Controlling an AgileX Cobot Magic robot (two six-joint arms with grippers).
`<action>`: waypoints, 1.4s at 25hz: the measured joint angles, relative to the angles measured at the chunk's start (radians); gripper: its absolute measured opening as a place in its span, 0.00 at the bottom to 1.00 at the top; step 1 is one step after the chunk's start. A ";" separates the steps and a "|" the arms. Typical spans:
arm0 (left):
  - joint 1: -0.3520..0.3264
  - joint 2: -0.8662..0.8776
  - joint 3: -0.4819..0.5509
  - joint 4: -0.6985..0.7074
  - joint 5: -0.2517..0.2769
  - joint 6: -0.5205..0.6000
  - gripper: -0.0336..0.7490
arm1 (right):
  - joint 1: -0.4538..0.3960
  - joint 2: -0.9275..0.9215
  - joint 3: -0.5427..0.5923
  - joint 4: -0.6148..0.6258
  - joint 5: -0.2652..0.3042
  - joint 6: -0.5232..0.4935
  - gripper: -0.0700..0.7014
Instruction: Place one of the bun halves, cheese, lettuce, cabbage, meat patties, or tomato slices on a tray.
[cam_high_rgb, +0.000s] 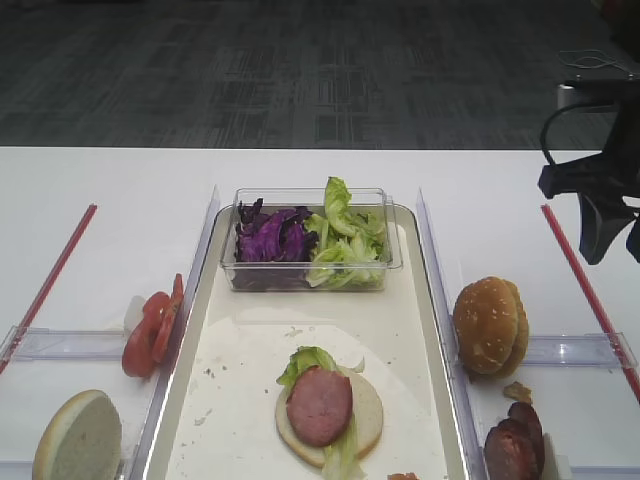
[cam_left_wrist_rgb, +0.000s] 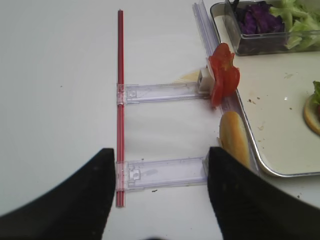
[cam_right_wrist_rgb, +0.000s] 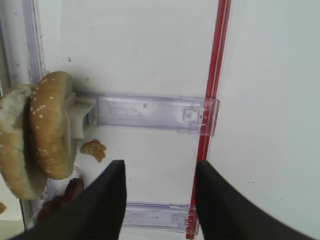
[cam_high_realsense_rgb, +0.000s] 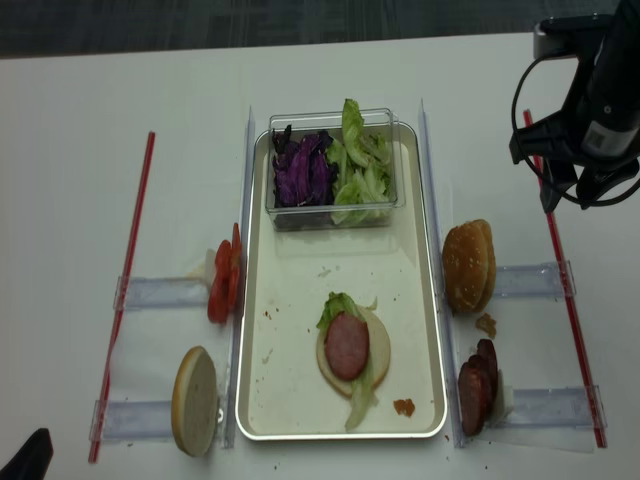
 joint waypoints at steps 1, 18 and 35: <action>0.000 0.000 0.000 0.000 0.000 0.000 0.54 | 0.000 0.000 0.000 0.000 0.000 -0.004 0.55; 0.000 0.000 0.000 0.000 0.000 0.000 0.54 | 0.000 -0.174 -0.002 0.046 0.007 -0.014 0.55; 0.000 0.000 0.000 0.000 0.000 0.000 0.54 | -0.002 -0.410 0.090 0.057 0.022 -0.017 0.55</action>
